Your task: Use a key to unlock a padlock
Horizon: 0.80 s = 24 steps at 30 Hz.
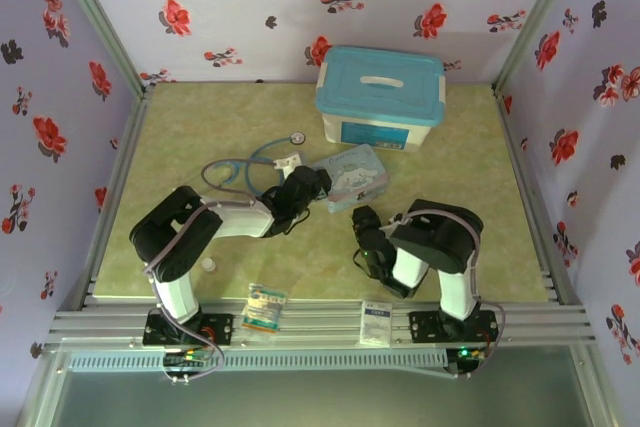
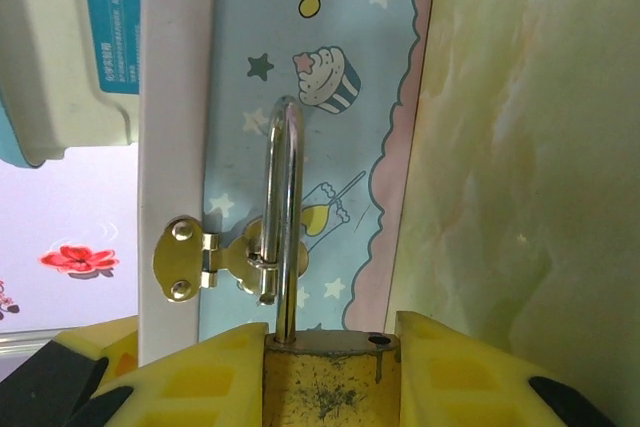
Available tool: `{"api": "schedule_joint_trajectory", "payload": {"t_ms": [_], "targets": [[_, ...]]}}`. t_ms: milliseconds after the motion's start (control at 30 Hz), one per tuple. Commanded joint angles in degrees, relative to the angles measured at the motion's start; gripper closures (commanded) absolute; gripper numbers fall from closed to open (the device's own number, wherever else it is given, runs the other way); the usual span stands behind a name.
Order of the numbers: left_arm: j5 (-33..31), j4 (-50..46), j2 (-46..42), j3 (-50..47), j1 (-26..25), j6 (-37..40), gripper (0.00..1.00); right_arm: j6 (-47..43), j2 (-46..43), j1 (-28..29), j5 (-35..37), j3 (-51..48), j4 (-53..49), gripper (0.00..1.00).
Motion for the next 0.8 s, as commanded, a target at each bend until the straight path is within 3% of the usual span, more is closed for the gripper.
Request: {"api": "schedule_joint_trajectory", "payload": {"t_ms": [0, 200, 367, 467, 567, 767], "targets": [[-2.54, -12.99, 3.96, -4.14, 2.52, 0.52, 0.56, -4.32, -0.77, -5.41, 0.81, -1.36, -15.30, 0.89], [-2.55, -11.99, 4.15, -5.31, 3.43, 0.30, 0.57, -3.73, -1.87, -9.19, 1.46, -3.48, -11.55, 0.90], [-2.73, -11.63, 4.25, -5.47, 3.68, 0.70, 0.57, -4.36, 1.72, -9.26, 2.02, -1.40, -2.85, 0.90], [-2.10, -11.23, 3.41, -4.87, 3.69, 1.62, 0.57, -5.33, 2.28, -7.98, 1.74, 1.66, -4.31, 0.90], [-2.78, -14.30, 2.14, -2.25, 3.34, 3.27, 0.56, -6.19, 1.56, -4.86, 8.66, 3.36, -6.44, 0.92], [-2.89, -14.30, 2.69, -1.08, 3.55, 2.93, 0.56, -8.27, 4.91, -4.21, 14.83, 9.31, -2.72, 0.91]]}}
